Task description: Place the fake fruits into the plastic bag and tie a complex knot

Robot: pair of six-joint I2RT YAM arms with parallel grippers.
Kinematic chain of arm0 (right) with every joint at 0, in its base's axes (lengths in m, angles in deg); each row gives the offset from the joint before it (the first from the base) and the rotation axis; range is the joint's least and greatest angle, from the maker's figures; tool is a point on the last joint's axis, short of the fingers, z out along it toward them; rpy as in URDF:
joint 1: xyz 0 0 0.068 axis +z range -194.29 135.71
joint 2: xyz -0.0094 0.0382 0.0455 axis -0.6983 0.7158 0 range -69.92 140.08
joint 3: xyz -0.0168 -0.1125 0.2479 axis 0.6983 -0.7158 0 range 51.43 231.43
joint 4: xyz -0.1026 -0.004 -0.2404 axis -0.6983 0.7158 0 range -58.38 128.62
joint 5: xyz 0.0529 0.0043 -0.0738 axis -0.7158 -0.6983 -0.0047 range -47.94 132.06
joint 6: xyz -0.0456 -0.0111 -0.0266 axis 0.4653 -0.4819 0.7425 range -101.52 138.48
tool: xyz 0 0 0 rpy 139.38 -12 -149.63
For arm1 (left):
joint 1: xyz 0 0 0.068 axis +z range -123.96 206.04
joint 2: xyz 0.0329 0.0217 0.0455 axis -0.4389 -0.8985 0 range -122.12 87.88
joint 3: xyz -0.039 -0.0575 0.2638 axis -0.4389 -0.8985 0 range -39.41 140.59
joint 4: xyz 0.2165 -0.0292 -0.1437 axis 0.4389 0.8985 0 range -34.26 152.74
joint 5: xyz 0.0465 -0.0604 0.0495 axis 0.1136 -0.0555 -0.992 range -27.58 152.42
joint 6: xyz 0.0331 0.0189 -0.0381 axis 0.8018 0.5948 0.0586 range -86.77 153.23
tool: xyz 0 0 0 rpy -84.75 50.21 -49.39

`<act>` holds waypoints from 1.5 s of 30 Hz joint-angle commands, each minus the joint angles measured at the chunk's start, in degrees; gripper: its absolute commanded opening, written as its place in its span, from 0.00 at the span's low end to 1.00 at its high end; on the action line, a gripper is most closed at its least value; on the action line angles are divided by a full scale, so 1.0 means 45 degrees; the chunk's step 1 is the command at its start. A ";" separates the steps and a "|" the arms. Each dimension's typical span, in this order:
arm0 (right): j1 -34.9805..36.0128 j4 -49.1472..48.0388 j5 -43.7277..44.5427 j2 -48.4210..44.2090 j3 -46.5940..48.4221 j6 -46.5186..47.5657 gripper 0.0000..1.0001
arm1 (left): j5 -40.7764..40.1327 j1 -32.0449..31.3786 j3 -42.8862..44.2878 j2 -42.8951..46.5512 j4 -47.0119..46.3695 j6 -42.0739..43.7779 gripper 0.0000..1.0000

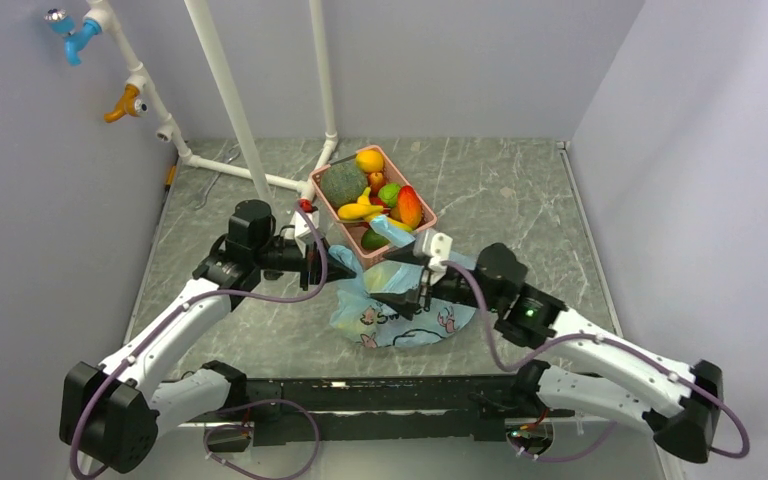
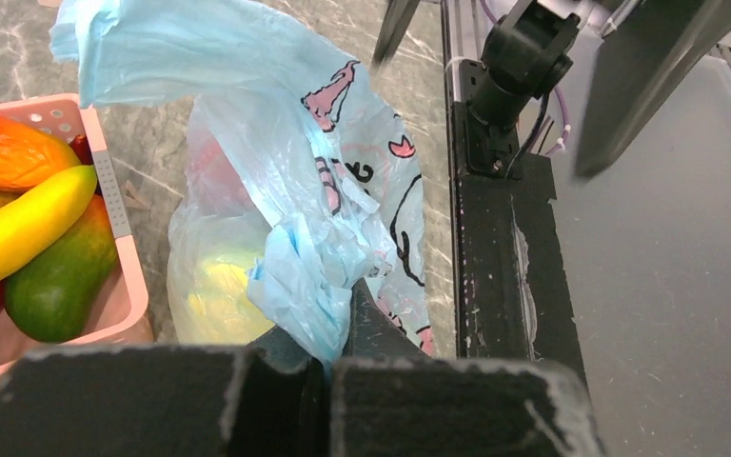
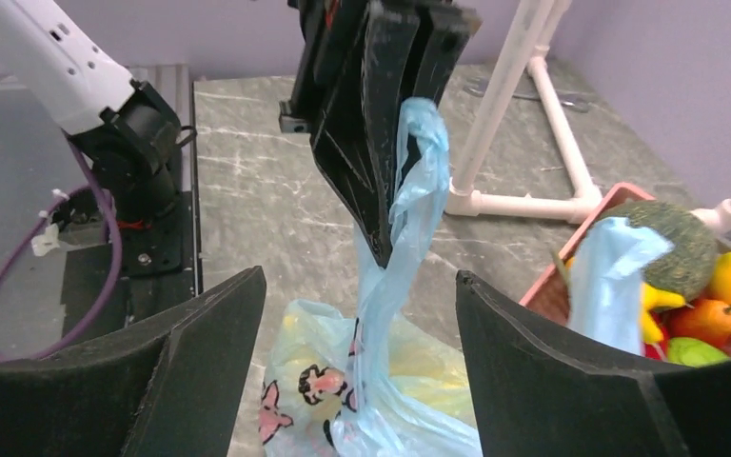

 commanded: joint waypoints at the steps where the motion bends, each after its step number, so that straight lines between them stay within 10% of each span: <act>1: -0.0642 0.4159 -0.0050 -0.1151 0.1468 0.0266 0.79 | 0.0032 0.0018 0.0764 -0.0139 0.1342 0.1732 0.00; 10: -0.6785 0.8877 -0.5648 0.1198 0.4289 0.1906 0.91 | 0.0202 -0.0143 0.1805 -0.0749 0.2903 0.3605 0.00; 45: -0.9233 1.0675 -1.1031 0.6115 0.6201 0.4228 1.00 | 0.0146 -0.0997 0.4796 -0.2969 0.7350 0.8968 0.00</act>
